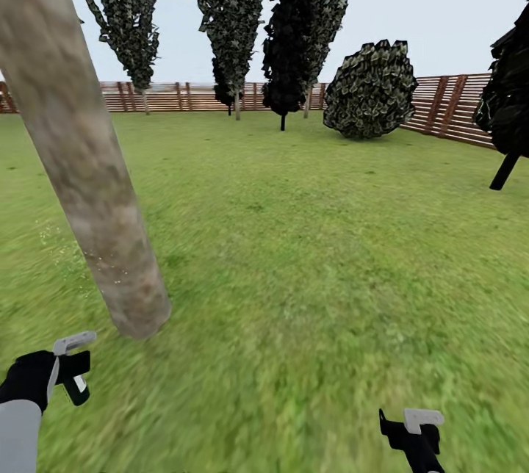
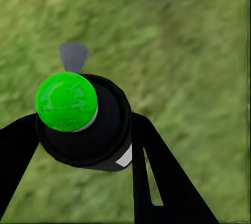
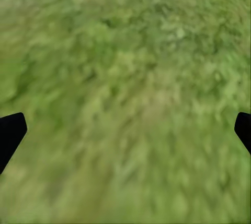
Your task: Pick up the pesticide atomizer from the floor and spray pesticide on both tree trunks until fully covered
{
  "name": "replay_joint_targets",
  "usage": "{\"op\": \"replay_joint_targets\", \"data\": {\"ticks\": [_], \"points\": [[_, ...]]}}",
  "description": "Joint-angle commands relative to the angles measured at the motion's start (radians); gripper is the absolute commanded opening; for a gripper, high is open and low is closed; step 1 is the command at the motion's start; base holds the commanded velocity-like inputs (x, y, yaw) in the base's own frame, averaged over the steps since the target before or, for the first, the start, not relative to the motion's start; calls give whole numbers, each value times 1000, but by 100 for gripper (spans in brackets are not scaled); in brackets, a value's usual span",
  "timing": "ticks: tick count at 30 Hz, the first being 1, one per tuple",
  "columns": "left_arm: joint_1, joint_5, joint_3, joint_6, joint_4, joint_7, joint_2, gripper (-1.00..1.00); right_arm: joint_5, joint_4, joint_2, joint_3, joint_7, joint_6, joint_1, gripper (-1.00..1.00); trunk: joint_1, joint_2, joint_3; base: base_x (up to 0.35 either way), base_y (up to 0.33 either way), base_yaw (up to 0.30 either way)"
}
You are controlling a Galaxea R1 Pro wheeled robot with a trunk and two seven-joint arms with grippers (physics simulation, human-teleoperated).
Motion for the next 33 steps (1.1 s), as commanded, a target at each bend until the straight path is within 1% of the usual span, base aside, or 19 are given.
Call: {"op": "replay_joint_targets", "data": {"ticks": [1, 2, 5, 7, 12, 20, 28, 33], "points": [[-2, -14, -6, 2, -1, -8, -12, -100, 11, 1, 0, -4, -6, -3, -1, 100, 0, 0, -1, 0, 0, 41], [-2, -14, -28, 2, -1, -3, -24, -100, 11, 2, 0, -4, -6, -3, -1, 100, 0, 0, -1, 27, -9, 26], [-2, -15, -67, 2, 2, 12, -37, -100, 11, 2, 0, -4, -6, -2, -1, 100, 0, 0, -1, 150, -97, 10], [-3, -17, -74, 2, 2, 15, -38, -100, 11, 2, 0, -4, -8, -3, -1, 100, 0, 0, -1, 230, -158, 1], [-3, -18, -77, 4, 1, 16, -33, -100, 11, 2, 0, -4, -8, -3, -1, 100, 0, 0, -1, 244, -165, 0], [-2, -16, -77, 3, -3, 16, -35, -100, 11, 2, 0, -4, -8, -2, -1, 100, 0, 0, -1, 249, -172, 0], [-2, -16, -77, 3, -6, 16, -38, -100, 11, 2, 0, -3, -8, -2, -1, 100, 0, 0, -1, 104, -261, 0], [-2, -16, -77, 3, -7, 15, -38, -100, 11, 2, 0, -3, -7, -2, -1, 100, 0, 0, -1, 14, -275, 0]]}}
